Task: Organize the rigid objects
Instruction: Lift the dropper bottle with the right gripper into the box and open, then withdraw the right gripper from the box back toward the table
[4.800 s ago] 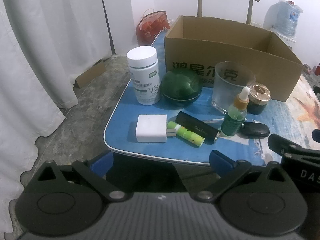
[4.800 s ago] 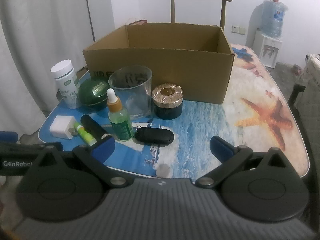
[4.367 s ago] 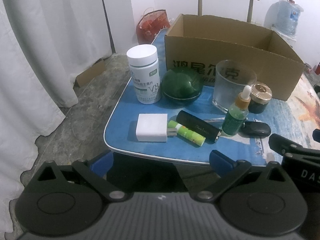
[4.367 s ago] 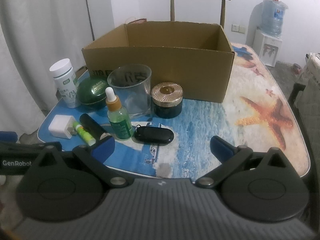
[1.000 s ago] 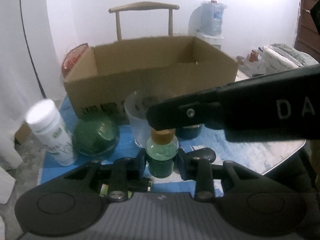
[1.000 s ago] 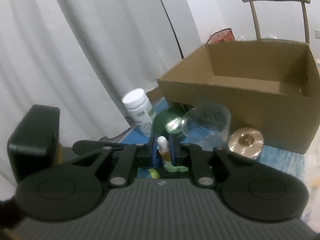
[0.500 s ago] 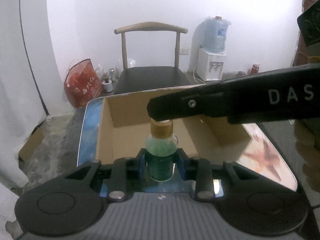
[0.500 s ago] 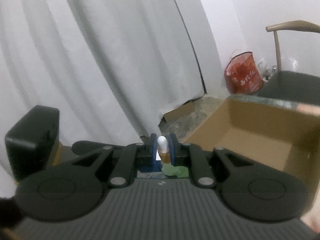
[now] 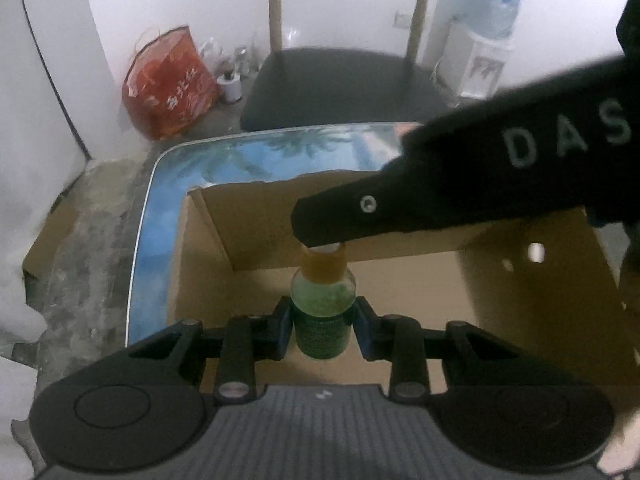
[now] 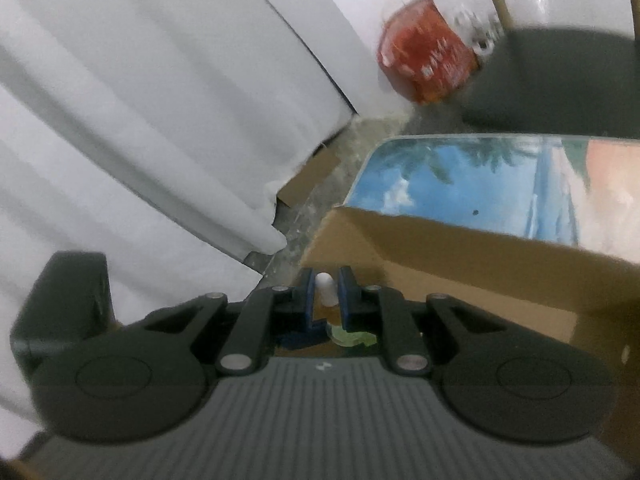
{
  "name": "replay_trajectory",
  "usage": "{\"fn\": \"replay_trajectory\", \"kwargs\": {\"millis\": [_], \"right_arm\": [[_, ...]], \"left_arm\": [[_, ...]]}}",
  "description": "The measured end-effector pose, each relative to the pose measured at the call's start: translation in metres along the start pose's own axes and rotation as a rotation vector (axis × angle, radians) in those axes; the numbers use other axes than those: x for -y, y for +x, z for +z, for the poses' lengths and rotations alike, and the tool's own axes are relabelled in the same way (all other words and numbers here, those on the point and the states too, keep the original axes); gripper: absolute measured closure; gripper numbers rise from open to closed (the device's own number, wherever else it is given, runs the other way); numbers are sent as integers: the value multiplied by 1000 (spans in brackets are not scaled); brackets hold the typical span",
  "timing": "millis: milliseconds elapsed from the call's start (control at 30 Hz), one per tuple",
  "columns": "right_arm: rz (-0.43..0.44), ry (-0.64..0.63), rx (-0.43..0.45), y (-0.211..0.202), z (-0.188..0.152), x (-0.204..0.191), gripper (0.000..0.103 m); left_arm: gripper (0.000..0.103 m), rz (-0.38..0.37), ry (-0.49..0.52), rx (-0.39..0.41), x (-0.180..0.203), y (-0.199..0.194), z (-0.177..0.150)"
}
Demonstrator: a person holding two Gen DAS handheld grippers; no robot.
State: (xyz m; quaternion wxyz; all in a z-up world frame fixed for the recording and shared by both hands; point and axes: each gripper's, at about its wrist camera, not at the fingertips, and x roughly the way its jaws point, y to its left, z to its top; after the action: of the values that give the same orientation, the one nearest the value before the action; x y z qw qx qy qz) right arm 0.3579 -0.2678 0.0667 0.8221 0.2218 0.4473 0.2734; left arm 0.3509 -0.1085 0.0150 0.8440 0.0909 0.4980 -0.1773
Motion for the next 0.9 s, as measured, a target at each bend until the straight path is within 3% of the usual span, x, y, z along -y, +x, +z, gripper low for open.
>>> {"fn": "replay_trajectory", "kwargs": {"millis": [267,500,633,867,900], "right_arm": [[16,79,-43,65,28,44,92],[45,105,-46,79,31,59,92],[41,107,-58,80,26,58,91],[48,94,-51,78,19,52,89],[52,94,-54,77,18,51,89]], "left_arm": [[69,62,-36,-72,-13,39,17],[68,82,-23,-77,-14,41,17],[54,71,-15,-50,-9,33,14],[45,64,3,-20,-2,17,9],[38,63,-1,-13,-2,13,9]]}}
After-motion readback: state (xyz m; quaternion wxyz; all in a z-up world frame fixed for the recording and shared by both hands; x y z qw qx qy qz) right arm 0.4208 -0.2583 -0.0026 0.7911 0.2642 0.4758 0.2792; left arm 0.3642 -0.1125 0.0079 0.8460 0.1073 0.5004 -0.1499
